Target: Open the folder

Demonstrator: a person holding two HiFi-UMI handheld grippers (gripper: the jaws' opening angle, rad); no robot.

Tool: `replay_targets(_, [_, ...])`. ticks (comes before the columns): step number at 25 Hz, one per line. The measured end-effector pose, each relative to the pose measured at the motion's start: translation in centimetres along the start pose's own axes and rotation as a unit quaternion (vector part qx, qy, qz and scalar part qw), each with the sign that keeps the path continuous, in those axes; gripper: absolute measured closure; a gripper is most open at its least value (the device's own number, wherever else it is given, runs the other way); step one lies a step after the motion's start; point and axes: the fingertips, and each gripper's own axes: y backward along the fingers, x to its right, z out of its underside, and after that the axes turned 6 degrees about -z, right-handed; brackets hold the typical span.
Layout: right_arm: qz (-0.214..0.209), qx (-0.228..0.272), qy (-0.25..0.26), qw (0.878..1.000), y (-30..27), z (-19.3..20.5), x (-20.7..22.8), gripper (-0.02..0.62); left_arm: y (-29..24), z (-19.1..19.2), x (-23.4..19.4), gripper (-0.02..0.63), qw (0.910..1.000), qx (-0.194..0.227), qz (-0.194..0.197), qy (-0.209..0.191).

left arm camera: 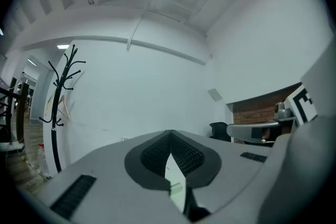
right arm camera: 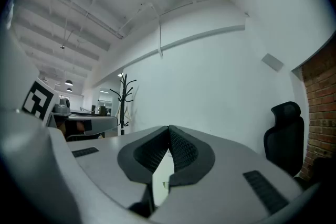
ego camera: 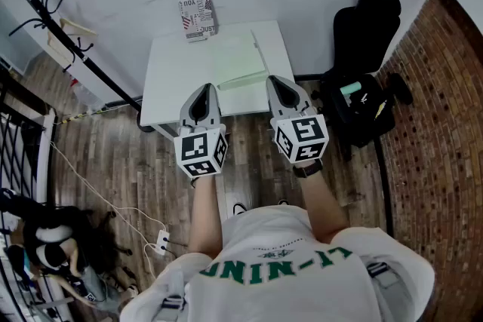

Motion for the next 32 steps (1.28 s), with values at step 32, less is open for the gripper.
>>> replay_targets(32, [0.026,-0.011,-0.031,0.999,-7.9,3.8,-3.5,0.578,-3.4,2.3,-7.7,0.592,0.9987,-0.008,0.043,0.024])
